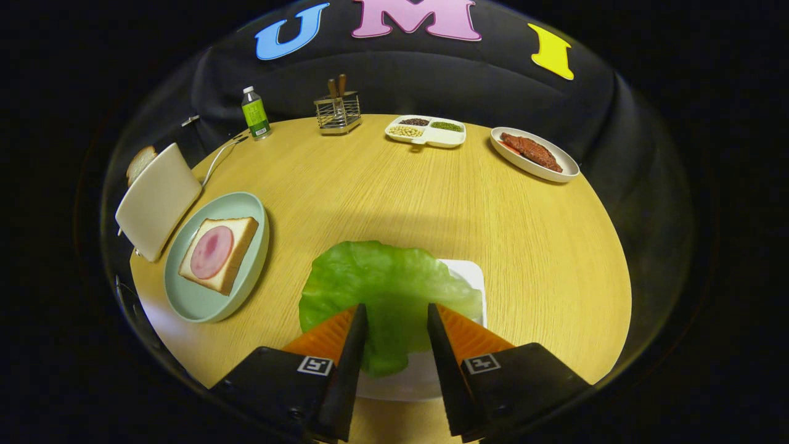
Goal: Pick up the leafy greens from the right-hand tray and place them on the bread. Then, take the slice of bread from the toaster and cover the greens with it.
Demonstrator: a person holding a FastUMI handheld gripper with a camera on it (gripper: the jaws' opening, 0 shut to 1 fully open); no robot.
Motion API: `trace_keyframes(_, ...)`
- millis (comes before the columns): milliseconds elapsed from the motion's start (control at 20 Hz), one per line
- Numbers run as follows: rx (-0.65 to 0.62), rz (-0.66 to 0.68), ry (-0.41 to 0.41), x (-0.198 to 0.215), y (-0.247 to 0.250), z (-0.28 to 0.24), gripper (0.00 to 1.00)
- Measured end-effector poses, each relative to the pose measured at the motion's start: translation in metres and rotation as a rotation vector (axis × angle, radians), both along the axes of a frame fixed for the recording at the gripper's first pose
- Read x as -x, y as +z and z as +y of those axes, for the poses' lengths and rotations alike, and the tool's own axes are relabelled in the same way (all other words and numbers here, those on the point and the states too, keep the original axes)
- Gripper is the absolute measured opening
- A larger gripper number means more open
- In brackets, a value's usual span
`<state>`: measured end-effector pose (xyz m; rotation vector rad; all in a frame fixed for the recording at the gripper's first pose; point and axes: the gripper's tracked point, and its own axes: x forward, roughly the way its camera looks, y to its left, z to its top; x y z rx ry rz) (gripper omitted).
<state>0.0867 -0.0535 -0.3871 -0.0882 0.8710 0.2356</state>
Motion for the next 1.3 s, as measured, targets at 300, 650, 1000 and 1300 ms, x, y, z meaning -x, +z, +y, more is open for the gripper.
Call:
trace_keyframes(300, 0.004, -0.009, 0.023, -0.002, -0.002, 0.003, 0.08)
trace_keyframes(650, -0.047, -0.012, -0.032, 0.000, 0.021, 0.000, 0.06)
trace_keyframes(1000, -0.082, -0.085, -0.078, 0.005, 0.089, 0.018, 0.06)
trace_keyframes(1300, -0.117, -0.150, -0.084, 0.016, 0.146, 0.059, 0.06)
